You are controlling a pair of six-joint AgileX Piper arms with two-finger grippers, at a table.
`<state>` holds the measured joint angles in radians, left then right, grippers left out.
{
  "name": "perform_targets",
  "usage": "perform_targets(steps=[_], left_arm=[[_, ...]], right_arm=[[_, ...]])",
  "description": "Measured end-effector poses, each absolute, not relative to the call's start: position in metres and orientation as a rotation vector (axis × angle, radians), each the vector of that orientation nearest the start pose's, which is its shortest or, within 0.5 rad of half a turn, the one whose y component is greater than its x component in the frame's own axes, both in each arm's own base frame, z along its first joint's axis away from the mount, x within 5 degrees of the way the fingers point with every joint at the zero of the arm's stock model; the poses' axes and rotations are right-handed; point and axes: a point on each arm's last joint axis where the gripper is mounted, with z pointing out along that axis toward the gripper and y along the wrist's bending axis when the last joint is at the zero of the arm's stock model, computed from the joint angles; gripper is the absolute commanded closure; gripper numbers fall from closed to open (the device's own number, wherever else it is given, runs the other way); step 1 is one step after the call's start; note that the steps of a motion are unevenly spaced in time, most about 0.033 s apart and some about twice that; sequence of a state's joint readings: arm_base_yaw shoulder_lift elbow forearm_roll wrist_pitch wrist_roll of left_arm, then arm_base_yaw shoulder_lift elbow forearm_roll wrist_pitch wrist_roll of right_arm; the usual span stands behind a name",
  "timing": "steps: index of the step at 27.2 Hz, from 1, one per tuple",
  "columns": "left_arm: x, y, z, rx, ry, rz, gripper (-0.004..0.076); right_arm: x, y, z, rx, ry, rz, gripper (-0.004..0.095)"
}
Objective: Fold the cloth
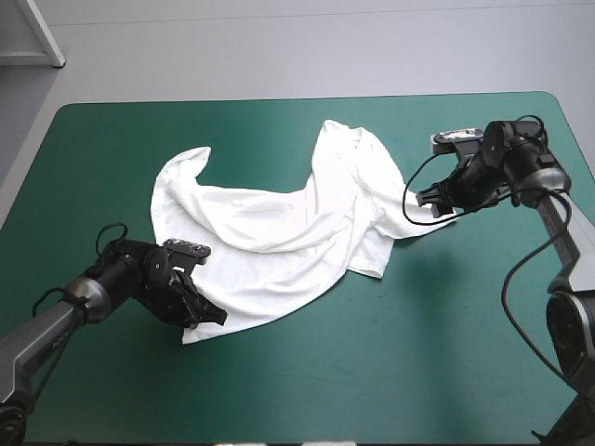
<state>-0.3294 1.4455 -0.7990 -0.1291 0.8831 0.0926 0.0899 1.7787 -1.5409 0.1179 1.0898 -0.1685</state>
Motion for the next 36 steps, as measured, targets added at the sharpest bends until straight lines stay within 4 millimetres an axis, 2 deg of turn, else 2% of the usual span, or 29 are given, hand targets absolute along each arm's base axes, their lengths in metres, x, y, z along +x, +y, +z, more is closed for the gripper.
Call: perform_targets(steps=[3,7,11,13,19,20,27,31,33,36], left_arm=[[0.223,-0.087,0.204,0.544,2.972,-0.192,0.0705],[0.223,-0.087,0.203,0.548,2.974,-0.194,0.0705],[0.223,-0.087,0.203,0.548,2.974,-0.194,0.0705],[0.224,-0.087,0.203,0.547,2.971,-0.194,0.0705],[0.224,-0.087,0.203,0.545,2.967,-0.195,0.0705],[0.224,-0.087,0.203,0.545,2.965,-0.195,0.0705],[0.226,-0.088,0.205,0.527,2.936,-0.211,0.0705],[0.23,-0.091,0.211,0.511,2.895,-0.228,0.0705],[0.236,-0.093,0.222,0.505,2.849,-0.237,0.0705],[0.245,-0.096,0.254,0.5,2.742,-0.254,0.0705]], right_arm=[[0.392,0.045,0.257,-0.307,2.831,0.141,0.0373],[0.409,0.046,0.227,-0.293,2.826,0.134,0.0372],[0.413,0.046,0.217,-0.296,2.839,0.129,0.0436],[0.414,0.045,0.216,-0.3,2.842,0.124,0.0518],[0.416,0.04,0.213,-0.329,2.851,0.095,0.0898],[0.416,0.039,0.213,-0.332,2.851,0.093,0.0921],[0.417,0.039,0.216,-0.334,2.831,0.105,0.0922],[0.414,0.045,0.223,-0.287,2.801,0.185,0.0925],[0.41,0.047,0.235,-0.279,2.768,0.205,0.0925],[0.401,0.047,0.268,-0.275,2.683,0.208,0.0925]])
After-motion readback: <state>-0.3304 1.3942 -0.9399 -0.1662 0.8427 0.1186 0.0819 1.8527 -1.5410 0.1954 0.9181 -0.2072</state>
